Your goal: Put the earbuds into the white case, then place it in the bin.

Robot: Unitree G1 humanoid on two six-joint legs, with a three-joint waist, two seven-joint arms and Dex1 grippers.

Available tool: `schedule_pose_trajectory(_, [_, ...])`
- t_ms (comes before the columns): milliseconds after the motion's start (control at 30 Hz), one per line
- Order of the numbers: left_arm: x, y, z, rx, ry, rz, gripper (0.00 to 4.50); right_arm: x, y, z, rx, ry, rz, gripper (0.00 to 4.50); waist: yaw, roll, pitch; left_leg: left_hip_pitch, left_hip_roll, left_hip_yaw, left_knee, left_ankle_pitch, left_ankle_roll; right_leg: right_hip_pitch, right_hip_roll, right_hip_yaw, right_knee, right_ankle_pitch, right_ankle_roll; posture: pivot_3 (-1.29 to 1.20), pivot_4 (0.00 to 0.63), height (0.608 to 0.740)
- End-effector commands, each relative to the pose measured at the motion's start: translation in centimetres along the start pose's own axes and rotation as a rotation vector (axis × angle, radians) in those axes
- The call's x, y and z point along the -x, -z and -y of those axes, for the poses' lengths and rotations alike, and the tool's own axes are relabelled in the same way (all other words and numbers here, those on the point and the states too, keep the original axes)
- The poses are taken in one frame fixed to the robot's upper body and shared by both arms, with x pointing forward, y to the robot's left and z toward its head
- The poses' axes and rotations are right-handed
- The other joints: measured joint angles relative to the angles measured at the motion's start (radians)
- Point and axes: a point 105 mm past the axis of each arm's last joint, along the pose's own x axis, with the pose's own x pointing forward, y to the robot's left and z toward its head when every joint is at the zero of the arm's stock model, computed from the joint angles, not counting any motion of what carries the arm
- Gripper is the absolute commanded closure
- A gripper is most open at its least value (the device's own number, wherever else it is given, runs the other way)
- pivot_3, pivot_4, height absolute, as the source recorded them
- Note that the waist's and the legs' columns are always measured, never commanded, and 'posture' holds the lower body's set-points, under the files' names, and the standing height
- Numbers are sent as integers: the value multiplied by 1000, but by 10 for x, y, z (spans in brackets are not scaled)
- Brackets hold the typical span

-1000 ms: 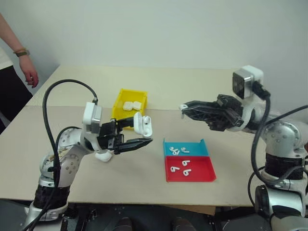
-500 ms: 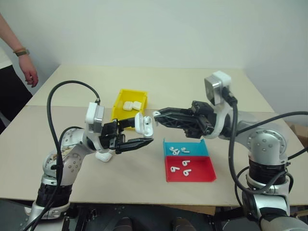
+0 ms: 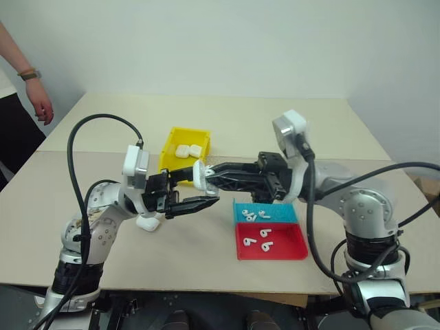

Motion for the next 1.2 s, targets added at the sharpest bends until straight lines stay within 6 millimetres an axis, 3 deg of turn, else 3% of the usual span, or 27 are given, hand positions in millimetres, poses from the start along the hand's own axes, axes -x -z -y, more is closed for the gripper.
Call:
schedule_pose_trajectory(33, [-3, -10, 1, -52, 15, 21, 1719, -1, -5, -5, 55, -1, 16, 3883, 0, 0, 0, 0, 0, 0, 0, 0, 0, 0, 0, 0, 0, 0, 0, 0, 150, 740])
schedule_pose_trajectory(433, [-3, -9, 2, -49, 8, 26, 1719, 2, 8, -3, 68, 11, -33, 3883, 0, 0, 0, 0, 0, 0, 0, 0, 0, 0, 0, 0, 0, 0, 0, 0, 150, 740])
schedule_pose_trajectory(800, [-3, -10, 0, -52, 3, 29, 1719, 5, 12, -3, 108, 13, -79, 191, 0, 0, 0, 0, 0, 0, 0, 0, 0, 0, 0, 0, 0, 0, 0, 0, 150, 740])
schedule_pose_trajectory(1167, [-5, -3, -6, -31, 2, 24, 1719, 27, -5, -17, 145, -18, -133, 191, 2, 0, 0, 0, 0, 0, 0, 0, 0, 0, 0, 0, -1, 0, 0, 0, 150, 740])
schedule_pose_trajectory(1200, [-6, -2, -7, -25, 4, 24, 1719, 29, -7, -18, 157, -22, -143, 357, 3, 0, 0, 0, 0, 0, 0, 0, 0, 0, 0, 0, -1, 0, 0, 0, 150, 740])
